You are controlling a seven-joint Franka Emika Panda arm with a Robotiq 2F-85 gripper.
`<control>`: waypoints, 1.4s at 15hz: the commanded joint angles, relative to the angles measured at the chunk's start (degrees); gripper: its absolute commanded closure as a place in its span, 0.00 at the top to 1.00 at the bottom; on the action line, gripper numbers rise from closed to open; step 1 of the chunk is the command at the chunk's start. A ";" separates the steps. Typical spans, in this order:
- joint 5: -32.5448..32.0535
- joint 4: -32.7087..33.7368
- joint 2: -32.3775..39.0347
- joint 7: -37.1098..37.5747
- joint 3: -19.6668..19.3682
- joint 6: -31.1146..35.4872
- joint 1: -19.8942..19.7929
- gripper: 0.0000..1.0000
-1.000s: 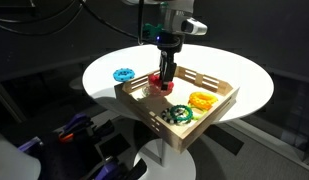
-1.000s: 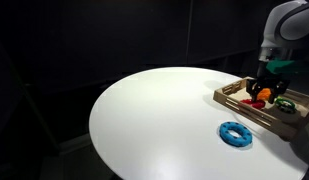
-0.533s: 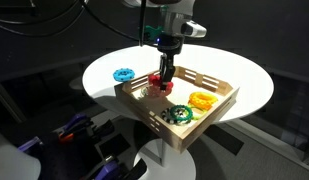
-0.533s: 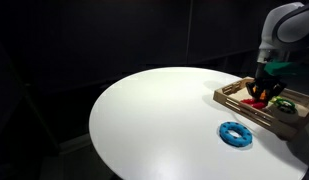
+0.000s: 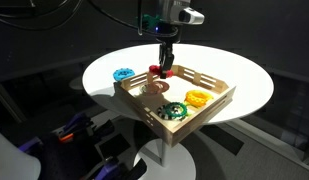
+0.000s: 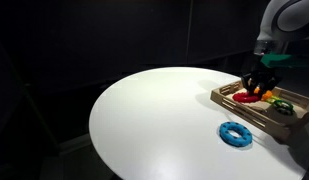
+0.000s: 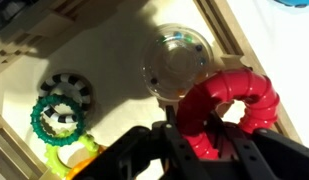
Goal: Put the pink ring on the table
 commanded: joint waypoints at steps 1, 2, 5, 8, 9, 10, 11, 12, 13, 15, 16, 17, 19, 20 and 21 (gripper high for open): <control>1.60 0.62 -2.96 -0.33 0.68 -2.18 1.22 0.10; 1.96 0.71 -3.29 -0.72 1.00 -2.03 1.57 0.10; 4.35 1.22 -3.52 -2.46 2.07 -2.03 2.57 0.10; 7.21 1.59 -3.07 -4.92 3.37 -1.78 3.71 0.10; 7.99 1.70 -2.86 -5.75 3.81 -1.93 4.13 0.10; 8.59 1.76 -2.61 -6.40 4.27 -2.02 4.57 0.10; 9.10 1.71 -2.31 -7.09 4.75 -1.92 5.03 0.10; 9.43 1.69 -1.97 -7.70 5.20 -1.90 5.47 0.10; 9.38 1.70 -1.56 -7.82 5.60 -1.80 5.90 0.10; 8.52 1.63 -0.31 -7.52 6.34 -1.23 6.72 0.10; 8.33 1.59 0.35 -7.53 6.63 -0.87 7.08 0.10; 7.99 1.58 1.02 -7.30 6.90 -0.57 7.45 0.10; 7.16 1.43 2.35 -6.84 7.28 0.01 8.13 0.10; 6.86 1.45 2.82 -6.63 7.34 0.07 8.41 0.10; 6.77 1.42 3.29 -6.71 7.37 0.10 8.64 0.11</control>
